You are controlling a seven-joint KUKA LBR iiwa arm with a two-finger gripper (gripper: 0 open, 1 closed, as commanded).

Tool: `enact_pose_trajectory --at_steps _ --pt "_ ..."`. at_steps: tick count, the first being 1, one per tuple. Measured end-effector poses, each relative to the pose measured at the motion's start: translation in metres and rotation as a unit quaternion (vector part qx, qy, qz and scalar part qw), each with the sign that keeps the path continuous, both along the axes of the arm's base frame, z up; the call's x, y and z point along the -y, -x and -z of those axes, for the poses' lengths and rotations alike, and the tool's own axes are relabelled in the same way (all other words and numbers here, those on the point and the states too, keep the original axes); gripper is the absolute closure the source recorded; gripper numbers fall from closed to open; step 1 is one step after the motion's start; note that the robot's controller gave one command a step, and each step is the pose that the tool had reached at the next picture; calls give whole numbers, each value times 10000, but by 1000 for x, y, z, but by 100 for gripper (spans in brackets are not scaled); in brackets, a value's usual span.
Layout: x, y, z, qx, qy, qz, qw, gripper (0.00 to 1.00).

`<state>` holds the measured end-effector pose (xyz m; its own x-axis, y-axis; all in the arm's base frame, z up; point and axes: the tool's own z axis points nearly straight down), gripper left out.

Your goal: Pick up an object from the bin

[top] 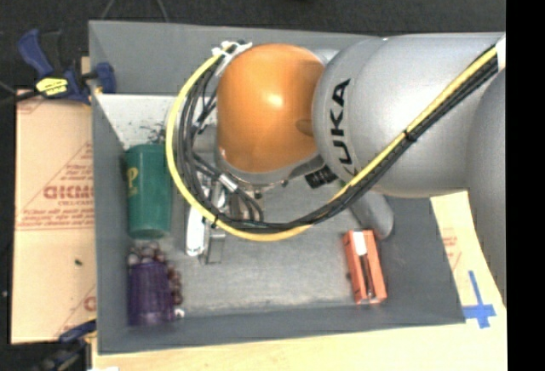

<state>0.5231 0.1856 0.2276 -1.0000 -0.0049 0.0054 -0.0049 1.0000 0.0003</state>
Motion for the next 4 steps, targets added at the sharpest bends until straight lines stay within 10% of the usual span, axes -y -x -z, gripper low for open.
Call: enact_pose_trajectory --at_steps 1,2,3,4 --pt "1 -2 -5 38 -10 27 10000 0" --pt "32 -87 68 43 -3 -2018 9794 0" --pt "42 -76 67 64 -22 -1817 9833 0" --pt "52 -99 99 48 -7 -3353 9421 0"
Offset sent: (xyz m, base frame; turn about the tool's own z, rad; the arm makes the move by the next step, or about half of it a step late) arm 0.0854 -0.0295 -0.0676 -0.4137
